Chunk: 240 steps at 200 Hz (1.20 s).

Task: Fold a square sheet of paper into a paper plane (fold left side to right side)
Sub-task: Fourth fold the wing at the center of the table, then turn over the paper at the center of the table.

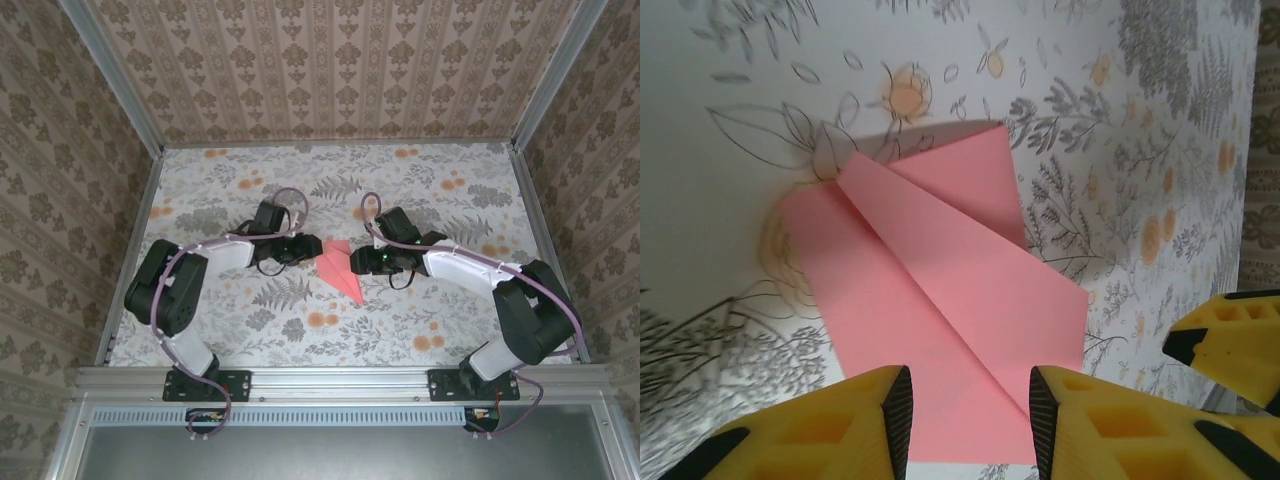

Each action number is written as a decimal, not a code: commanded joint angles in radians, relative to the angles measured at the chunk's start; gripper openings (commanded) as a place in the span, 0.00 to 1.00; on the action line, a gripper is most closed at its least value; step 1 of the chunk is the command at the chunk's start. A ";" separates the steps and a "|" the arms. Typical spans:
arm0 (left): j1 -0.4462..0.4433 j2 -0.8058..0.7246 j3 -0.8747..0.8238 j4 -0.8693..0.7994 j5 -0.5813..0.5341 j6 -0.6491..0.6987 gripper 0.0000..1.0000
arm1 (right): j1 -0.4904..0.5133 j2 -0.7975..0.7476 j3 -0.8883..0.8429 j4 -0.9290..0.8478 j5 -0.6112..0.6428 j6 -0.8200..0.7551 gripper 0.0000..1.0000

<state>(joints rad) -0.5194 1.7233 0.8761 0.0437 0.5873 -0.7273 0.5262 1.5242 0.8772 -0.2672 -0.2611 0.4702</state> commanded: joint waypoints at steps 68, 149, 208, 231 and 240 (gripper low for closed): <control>-0.041 0.155 0.098 0.068 0.023 -0.057 0.39 | -0.003 -0.068 -0.042 -0.002 0.022 -0.026 0.54; -0.062 0.252 0.219 0.112 0.091 -0.071 0.35 | -0.057 -0.119 -0.101 0.057 -0.070 0.014 0.64; -0.078 0.263 0.290 0.114 0.129 -0.063 0.28 | -0.150 -0.127 -0.170 0.160 -0.210 0.068 0.74; -0.079 0.253 0.292 0.128 0.134 -0.063 0.14 | -0.180 -0.160 -0.194 0.202 -0.269 0.080 0.81; -0.079 0.246 0.292 0.130 0.135 -0.059 0.11 | -0.188 -0.165 -0.205 0.224 -0.288 0.086 0.85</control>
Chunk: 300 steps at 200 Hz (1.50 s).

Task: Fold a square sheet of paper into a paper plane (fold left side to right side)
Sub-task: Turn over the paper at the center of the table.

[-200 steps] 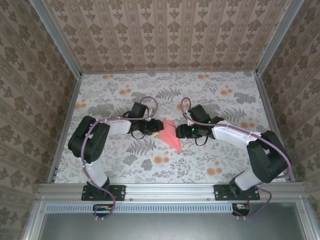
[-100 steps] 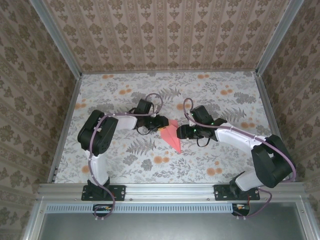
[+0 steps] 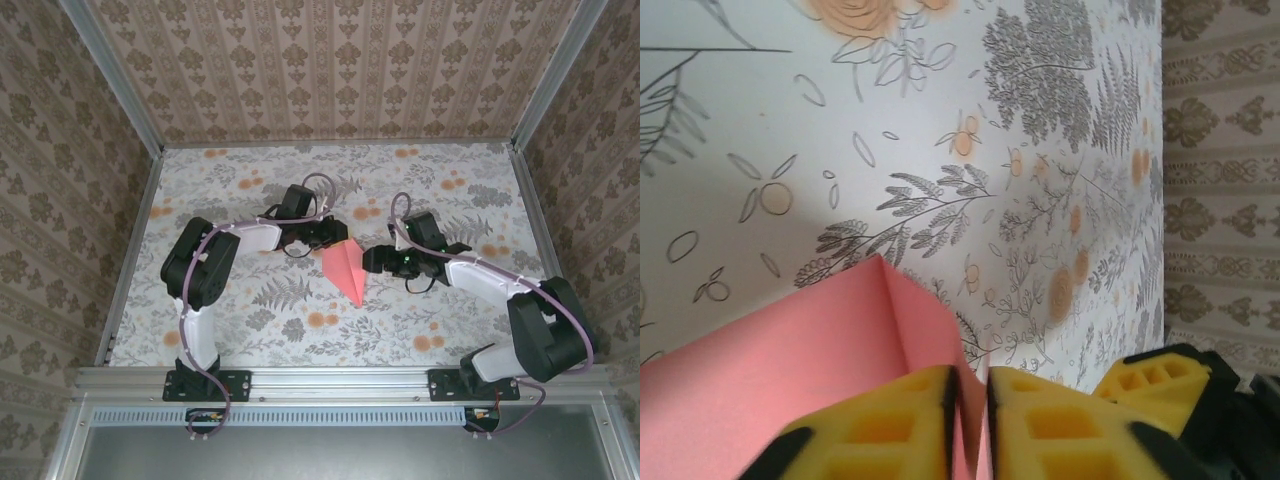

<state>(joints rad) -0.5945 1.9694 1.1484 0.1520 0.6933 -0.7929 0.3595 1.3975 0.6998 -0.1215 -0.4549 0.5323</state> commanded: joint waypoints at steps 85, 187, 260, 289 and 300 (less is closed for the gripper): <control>0.033 -0.161 0.071 -0.030 0.037 0.009 0.05 | -0.052 0.013 -0.107 0.327 -0.342 0.145 1.00; 0.044 -0.222 0.130 0.007 0.064 -0.066 0.04 | -0.026 0.163 -0.124 0.642 -0.494 0.318 0.99; 0.044 -0.226 0.088 0.087 0.090 -0.130 0.04 | -0.037 0.153 -0.083 0.730 -0.477 0.348 0.80; 0.047 -0.227 0.075 0.098 0.093 -0.137 0.04 | -0.062 0.111 -0.088 0.731 -0.463 0.321 0.74; 0.047 -0.226 0.073 0.100 0.092 -0.138 0.04 | -0.071 0.097 -0.092 0.730 -0.463 0.318 0.72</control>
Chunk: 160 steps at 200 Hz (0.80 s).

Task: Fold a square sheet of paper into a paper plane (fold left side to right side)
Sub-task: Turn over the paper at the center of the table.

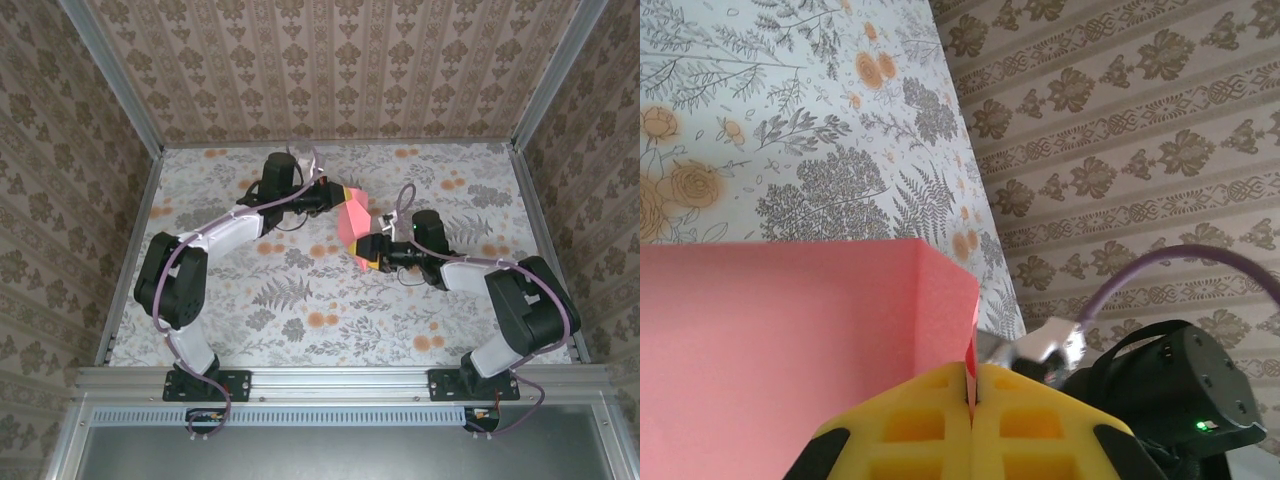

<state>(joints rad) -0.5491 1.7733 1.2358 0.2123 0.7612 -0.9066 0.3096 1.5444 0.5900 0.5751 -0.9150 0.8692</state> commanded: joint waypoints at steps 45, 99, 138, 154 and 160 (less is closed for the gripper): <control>0.002 -0.026 -0.027 0.051 0.031 -0.029 0.04 | -0.048 -0.098 0.009 0.020 0.005 -0.029 0.58; 0.002 -0.026 -0.045 0.066 0.037 -0.030 0.05 | -0.057 -0.125 0.010 -0.017 0.010 -0.048 0.33; 0.015 -0.043 -0.064 0.031 0.027 0.011 0.19 | -0.058 -0.147 0.016 -0.101 0.025 -0.097 0.20; 0.032 -0.069 -0.088 0.000 0.013 0.039 0.29 | -0.057 -0.185 0.027 -0.173 0.037 -0.138 0.17; 0.040 -0.082 -0.098 -0.015 0.007 0.053 0.31 | -0.057 -0.193 0.032 -0.206 0.045 -0.158 0.16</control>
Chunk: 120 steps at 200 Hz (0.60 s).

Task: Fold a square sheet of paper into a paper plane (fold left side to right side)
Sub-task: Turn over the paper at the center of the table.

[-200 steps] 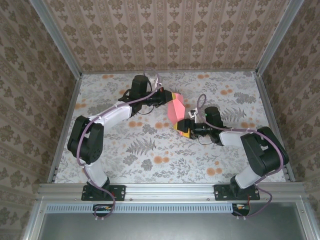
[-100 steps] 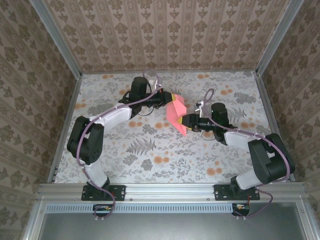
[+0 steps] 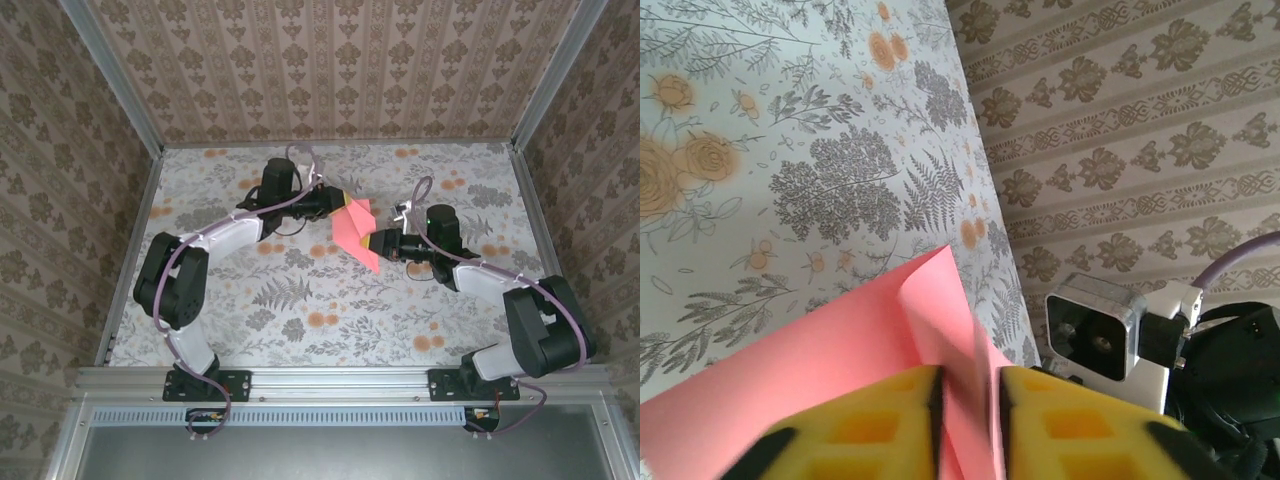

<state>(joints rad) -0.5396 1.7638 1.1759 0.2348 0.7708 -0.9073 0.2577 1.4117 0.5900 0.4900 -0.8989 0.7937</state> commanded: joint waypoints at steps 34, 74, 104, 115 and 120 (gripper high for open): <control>0.077 -0.196 -0.112 -0.155 -0.066 0.160 0.41 | -0.003 -0.117 0.087 -0.381 0.123 -0.234 0.12; 0.125 -0.349 -0.181 -0.290 -0.120 0.271 0.48 | 0.006 -0.146 0.140 -0.536 0.151 -0.320 0.23; 0.111 -0.341 -0.238 -0.189 -0.063 0.206 0.49 | 0.016 -0.130 0.136 -0.485 0.116 -0.285 0.24; 0.091 -0.316 -0.246 -0.125 -0.037 0.170 0.49 | 0.023 -0.123 0.134 -0.467 0.108 -0.273 0.24; 0.066 -0.302 -0.244 -0.102 -0.030 0.156 0.49 | 0.026 -0.119 0.133 -0.458 0.106 -0.267 0.24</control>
<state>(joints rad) -0.4259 1.4139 0.9623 0.0410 0.6865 -0.7074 0.2680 1.2839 0.7067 0.0261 -0.7731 0.5262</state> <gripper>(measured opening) 0.488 0.237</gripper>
